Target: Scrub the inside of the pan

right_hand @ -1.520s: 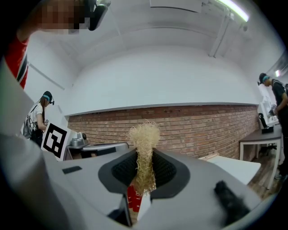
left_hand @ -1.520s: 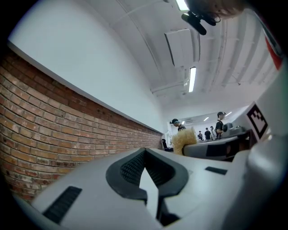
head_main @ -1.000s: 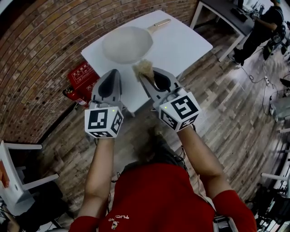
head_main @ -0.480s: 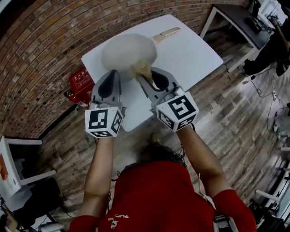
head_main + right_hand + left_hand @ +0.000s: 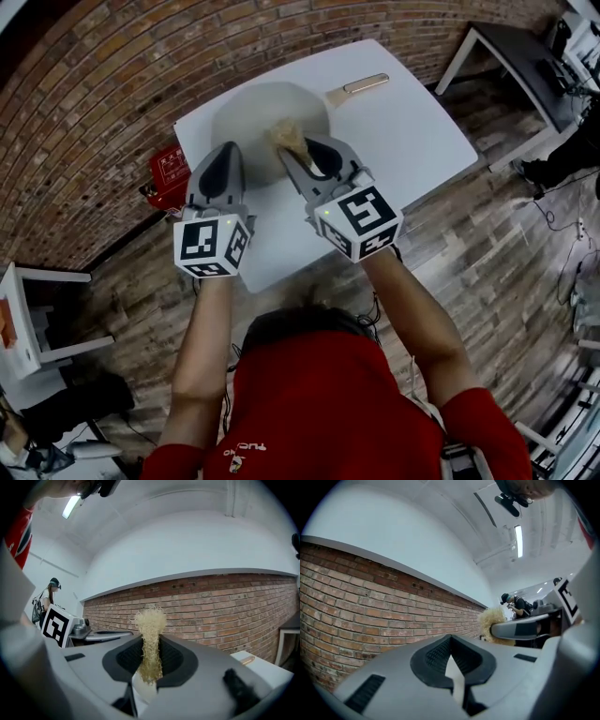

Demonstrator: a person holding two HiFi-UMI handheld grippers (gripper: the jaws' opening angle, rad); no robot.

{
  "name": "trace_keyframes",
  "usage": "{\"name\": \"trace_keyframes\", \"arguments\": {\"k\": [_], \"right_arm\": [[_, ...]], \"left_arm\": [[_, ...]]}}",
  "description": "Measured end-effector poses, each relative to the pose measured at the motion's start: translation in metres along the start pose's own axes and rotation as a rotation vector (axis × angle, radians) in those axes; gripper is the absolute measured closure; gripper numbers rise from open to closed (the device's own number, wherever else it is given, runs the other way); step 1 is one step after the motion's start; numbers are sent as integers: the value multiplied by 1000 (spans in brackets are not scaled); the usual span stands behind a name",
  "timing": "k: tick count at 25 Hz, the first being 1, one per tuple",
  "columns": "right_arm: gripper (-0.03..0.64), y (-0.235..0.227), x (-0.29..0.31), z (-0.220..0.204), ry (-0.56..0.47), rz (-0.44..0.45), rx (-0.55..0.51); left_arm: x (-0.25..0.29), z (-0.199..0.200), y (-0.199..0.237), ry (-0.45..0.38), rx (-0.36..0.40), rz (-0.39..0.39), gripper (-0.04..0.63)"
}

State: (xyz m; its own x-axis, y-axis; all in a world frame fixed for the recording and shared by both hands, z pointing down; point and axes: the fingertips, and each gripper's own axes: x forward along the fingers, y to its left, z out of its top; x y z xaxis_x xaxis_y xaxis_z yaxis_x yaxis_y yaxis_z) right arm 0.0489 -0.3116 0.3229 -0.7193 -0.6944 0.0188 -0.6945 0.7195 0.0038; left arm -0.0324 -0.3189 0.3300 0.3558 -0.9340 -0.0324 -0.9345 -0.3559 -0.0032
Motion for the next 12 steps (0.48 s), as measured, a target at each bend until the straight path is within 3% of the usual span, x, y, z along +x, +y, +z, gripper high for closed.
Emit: {"name": "trace_keyframes", "arguments": {"k": [12], "right_arm": [[531,-12,72,-14,50,16,2]], "left_arm": [[36,-11,49,18,20,15,583]]}}
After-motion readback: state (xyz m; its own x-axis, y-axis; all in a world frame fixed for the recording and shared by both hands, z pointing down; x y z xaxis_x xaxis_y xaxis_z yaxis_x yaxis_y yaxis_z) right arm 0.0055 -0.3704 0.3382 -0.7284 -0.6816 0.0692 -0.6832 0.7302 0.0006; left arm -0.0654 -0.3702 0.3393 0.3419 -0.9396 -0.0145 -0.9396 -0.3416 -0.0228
